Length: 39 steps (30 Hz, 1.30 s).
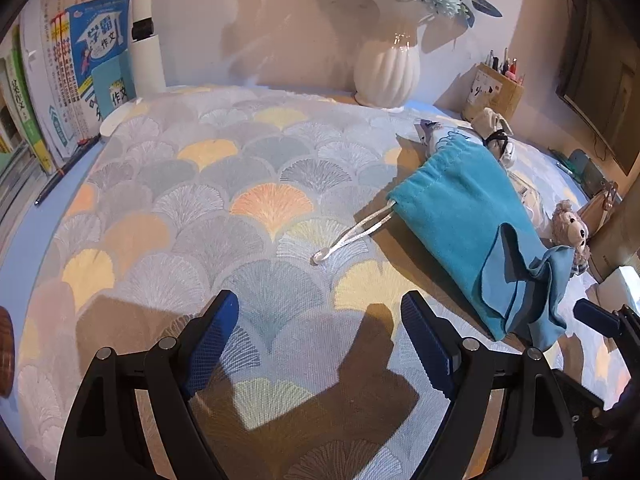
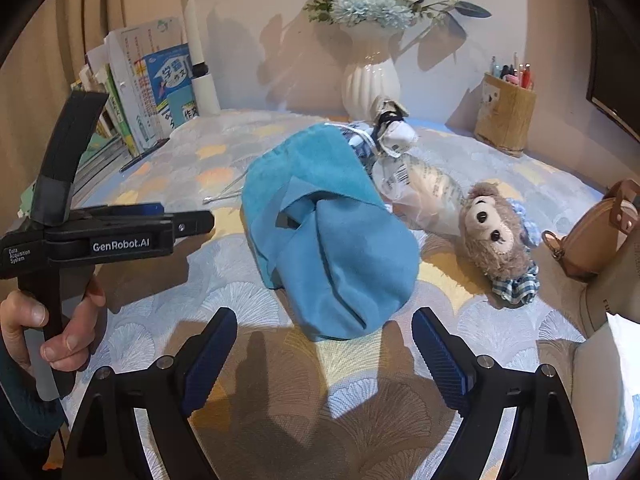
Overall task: Organize soft objects
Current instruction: 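Move both empty grippers back to the desk pile, then grasp the teal cloth pouch with the left gripper while the right grasps the brown plush bear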
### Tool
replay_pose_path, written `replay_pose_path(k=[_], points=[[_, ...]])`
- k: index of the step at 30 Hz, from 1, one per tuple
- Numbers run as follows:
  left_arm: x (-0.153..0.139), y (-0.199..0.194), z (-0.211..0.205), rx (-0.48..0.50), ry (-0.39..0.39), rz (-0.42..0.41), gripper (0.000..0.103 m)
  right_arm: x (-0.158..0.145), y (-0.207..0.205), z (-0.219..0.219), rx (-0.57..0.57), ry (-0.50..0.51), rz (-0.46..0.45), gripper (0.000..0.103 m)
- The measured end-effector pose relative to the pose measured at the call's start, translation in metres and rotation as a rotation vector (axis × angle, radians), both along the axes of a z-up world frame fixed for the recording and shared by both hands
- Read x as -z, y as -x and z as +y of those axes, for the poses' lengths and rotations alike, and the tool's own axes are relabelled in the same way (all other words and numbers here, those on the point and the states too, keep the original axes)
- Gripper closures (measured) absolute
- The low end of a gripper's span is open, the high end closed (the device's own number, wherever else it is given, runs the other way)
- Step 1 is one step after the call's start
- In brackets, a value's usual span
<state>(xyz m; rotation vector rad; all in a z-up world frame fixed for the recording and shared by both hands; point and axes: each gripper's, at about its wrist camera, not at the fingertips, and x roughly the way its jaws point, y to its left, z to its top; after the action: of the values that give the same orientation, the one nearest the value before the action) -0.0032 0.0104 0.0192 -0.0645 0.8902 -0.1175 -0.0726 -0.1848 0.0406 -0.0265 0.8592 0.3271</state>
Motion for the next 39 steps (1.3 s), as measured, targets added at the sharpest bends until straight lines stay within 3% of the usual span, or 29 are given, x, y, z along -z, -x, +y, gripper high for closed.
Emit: replay_pose_path(k=[8,10,13,15,17,23,25,30,33,36,39], points=[[-0.012,0.011,-0.003,-0.014,-0.029,-0.024,0.021,-0.019,0.003,-0.020,0.083,-0.062,-0.014,0.015],[-0.025,0.015,-0.008,0.007,0.024,-0.010,0.021,-0.033,0.003,-0.028,0.124,-0.053,-0.011,0.015],[-0.045,0.012,-0.027,0.045,0.100,0.027,0.021,-0.057,-0.002,-0.039,0.207,0.059,-0.044,0.015],[-0.053,0.002,-0.044,0.066,0.169,0.070,0.021,-0.063,-0.016,-0.046,0.264,0.119,-0.007,0.015],[-0.053,-0.012,-0.060,0.084,0.212,0.104,0.021,-0.065,-0.033,-0.056,0.318,0.117,0.039,0.015],[-0.031,-0.046,-0.086,-0.013,0.271,0.151,0.021,-0.045,-0.068,-0.079,0.380,0.069,0.136,0.016],[-0.027,-0.047,-0.097,-0.001,0.223,0.141,0.021,-0.033,-0.077,-0.081,0.389,0.055,0.170,0.020],[-0.018,-0.045,-0.112,0.073,0.062,0.112,0.021,-0.009,-0.092,-0.082,0.383,0.052,0.228,0.047],[-0.012,-0.042,-0.103,0.161,0.055,0.127,0.027,-0.005,-0.091,-0.083,0.366,0.016,0.223,0.055],[-0.017,-0.034,-0.084,0.257,0.058,0.125,0.029,-0.012,-0.083,-0.079,0.348,0.013,0.193,0.057],[-0.022,-0.023,-0.064,0.310,-0.024,0.103,0.029,-0.021,-0.070,-0.072,0.311,-0.010,0.170,0.057]])
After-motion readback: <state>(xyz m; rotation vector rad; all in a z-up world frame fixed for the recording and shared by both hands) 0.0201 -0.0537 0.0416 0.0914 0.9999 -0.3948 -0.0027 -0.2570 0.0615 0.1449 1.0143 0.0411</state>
